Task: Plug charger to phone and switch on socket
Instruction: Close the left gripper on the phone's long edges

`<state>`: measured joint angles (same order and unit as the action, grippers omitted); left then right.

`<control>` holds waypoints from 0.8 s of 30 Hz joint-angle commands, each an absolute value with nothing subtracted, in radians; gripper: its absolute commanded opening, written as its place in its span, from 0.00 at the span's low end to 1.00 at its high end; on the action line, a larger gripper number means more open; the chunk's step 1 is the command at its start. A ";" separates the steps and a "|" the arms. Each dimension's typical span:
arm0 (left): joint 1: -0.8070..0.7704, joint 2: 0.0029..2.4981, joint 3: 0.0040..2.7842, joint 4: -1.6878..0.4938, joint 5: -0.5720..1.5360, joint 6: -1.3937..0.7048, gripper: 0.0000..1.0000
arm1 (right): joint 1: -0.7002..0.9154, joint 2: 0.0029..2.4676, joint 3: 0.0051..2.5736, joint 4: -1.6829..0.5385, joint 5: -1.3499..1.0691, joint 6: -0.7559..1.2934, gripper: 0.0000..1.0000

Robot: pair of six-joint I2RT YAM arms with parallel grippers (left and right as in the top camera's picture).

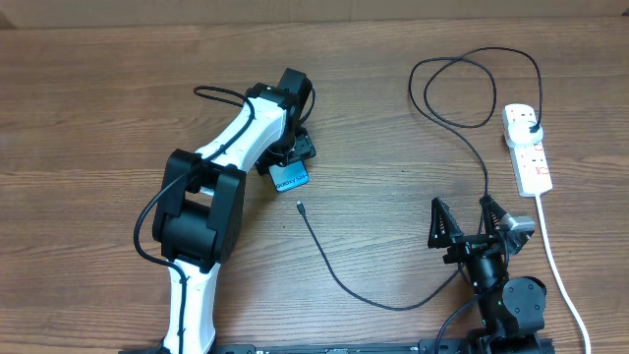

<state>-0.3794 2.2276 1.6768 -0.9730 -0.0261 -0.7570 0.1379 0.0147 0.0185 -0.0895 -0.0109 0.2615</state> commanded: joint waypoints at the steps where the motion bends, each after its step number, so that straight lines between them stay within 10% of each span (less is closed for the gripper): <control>1: -0.380 2.300 1.665 -0.964 0.001 -0.763 0.72 | 0.134 0.003 0.008 -0.083 -0.002 0.260 1.00; 24: -0.380 2.300 1.750 -1.029 -0.003 -0.745 0.42 | 0.134 0.003 0.008 -0.083 -0.002 0.260 1.00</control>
<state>-0.3794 2.2471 1.7180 -1.0172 -0.0219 -0.7563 0.1379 0.0147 0.0185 -0.0898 -0.0109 0.2615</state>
